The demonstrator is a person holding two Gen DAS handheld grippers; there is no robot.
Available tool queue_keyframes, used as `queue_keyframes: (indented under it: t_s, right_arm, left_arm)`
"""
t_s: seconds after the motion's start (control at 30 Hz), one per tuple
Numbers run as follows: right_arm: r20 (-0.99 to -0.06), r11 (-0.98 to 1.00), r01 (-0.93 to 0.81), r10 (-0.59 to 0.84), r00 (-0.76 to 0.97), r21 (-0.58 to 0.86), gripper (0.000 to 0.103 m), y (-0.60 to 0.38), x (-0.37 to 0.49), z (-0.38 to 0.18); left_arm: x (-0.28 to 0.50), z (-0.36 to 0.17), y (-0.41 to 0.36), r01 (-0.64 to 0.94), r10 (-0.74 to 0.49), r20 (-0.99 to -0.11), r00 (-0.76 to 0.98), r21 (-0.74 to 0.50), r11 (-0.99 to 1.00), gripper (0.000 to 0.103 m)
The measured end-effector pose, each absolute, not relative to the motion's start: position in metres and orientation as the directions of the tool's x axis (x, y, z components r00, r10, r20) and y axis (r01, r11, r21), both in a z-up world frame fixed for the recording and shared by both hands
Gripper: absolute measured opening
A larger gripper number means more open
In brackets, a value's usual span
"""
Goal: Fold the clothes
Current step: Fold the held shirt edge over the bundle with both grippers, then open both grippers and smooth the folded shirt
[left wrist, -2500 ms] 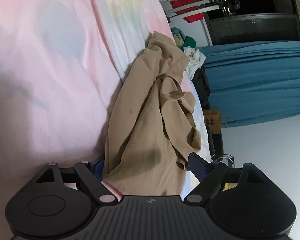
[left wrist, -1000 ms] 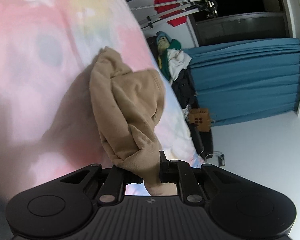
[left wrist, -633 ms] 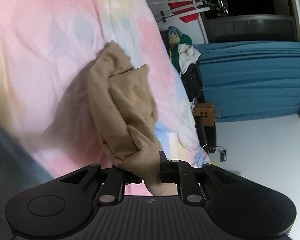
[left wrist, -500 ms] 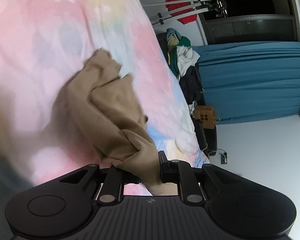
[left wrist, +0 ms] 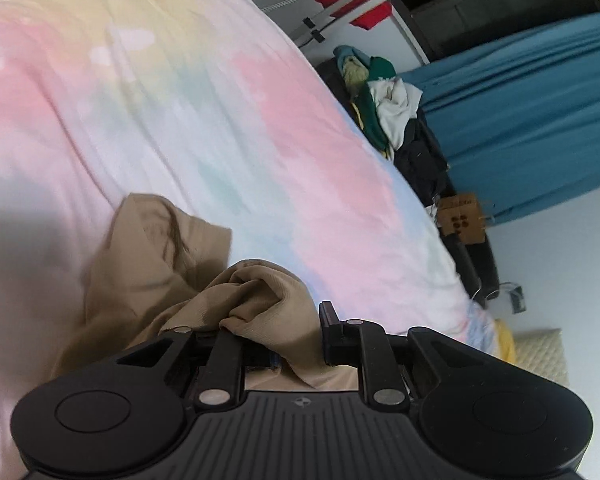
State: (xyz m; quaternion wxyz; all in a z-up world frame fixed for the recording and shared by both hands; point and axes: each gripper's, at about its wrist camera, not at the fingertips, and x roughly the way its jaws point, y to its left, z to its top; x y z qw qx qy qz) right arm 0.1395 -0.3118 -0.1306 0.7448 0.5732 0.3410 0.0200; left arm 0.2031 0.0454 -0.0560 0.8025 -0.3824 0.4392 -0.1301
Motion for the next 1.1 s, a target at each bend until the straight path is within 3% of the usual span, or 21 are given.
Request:
queue_keyframes:
  t_s: [0.2, 0.27, 0.33, 0.37, 0.43, 0.5, 0.6, 0.67, 0.73, 0.8, 0.9, 0.97, 1.1]
  right_arm:
    - [-0.469, 0.354, 0.327, 0.467, 0.75, 0.876, 0.016, -0.315, 0.159, -0.152]
    - [-0.425, 0.37, 0.258, 0.5, 0.754, 0.893, 0.029, -0.317, 0.157, -0.147]
    - [-0.362, 0.388, 0.161, 0.527, 0.769, 0.907, 0.056, -0.317, 0.152, -0.136]
    - [-0.326, 0.402, 0.104, 0.536, 0.778, 0.91, 0.061, -0.316, 0.148, -0.128]
    - [-0.241, 0.42, -0.014, 0.549, 0.8, 0.907, 0.073, -0.315, 0.14, -0.114]
    - [-0.198, 0.455, -0.098, 0.559, 0.805, 0.885, 0.075, -0.312, 0.137, -0.101]
    - [-0.237, 0.559, -0.143, 0.551, 0.8, 0.817, 0.073, -0.302, 0.137, -0.092]
    - [-0.306, 0.647, -0.14, 0.526, 0.793, 0.75, 0.062, -0.292, 0.141, -0.092]
    - [-0.372, 0.727, -0.138, 0.494, 0.786, 0.673, 0.036, -0.281, 0.144, -0.091]
    - [-0.444, 0.794, -0.123, 0.452, 0.774, 0.595, 0.024, -0.272, 0.15, -0.094]
    - [-0.552, 0.884, -0.052, 0.335, 0.763, 0.465, 0.021, -0.263, 0.162, -0.112]
    - [-0.595, 0.909, -0.004, 0.276, 0.755, 0.417, 0.015, -0.264, 0.164, -0.122]
    - [-0.6, 0.935, 0.011, 0.218, 0.77, 0.354, 0.012, -0.269, 0.154, -0.121]
  left_arm:
    - [0.208, -0.062, 0.043, -0.064, -0.55, -0.603, 0.578, -0.706, 0.705, 0.025]
    - [0.203, -0.056, 0.042, -0.017, -0.566, -0.573, 0.593, -0.711, 0.703, 0.046]
    - [0.193, -0.046, 0.039, 0.046, -0.576, -0.53, 0.622, -0.71, 0.703, 0.067]
    - [0.187, -0.039, 0.036, 0.082, -0.562, -0.513, 0.649, -0.687, 0.722, 0.078]
    - [0.171, -0.025, 0.03, 0.139, -0.498, -0.488, 0.717, -0.6, 0.788, 0.085]
    - [0.164, -0.021, 0.022, 0.171, -0.46, -0.485, 0.744, -0.527, 0.833, 0.085]
    - [0.161, -0.023, 0.01, 0.205, -0.419, -0.501, 0.757, -0.428, 0.881, 0.085]
    - [0.159, -0.024, 0.002, 0.225, -0.392, -0.509, 0.767, -0.358, 0.906, 0.085]
    - [0.156, -0.026, -0.006, 0.244, -0.364, -0.515, 0.777, -0.286, 0.927, 0.085]
    - [0.156, -0.029, -0.013, 0.252, -0.332, -0.525, 0.784, -0.219, 0.943, 0.084]
    - [0.169, -0.049, -0.011, 0.206, -0.275, -0.581, 0.766, -0.182, 0.961, 0.082]
    - [0.176, -0.059, -0.009, 0.19, -0.256, -0.605, 0.754, -0.173, 0.966, 0.08]
    - [0.177, -0.062, -0.008, 0.186, -0.24, -0.612, 0.754, -0.151, 0.971, 0.08]
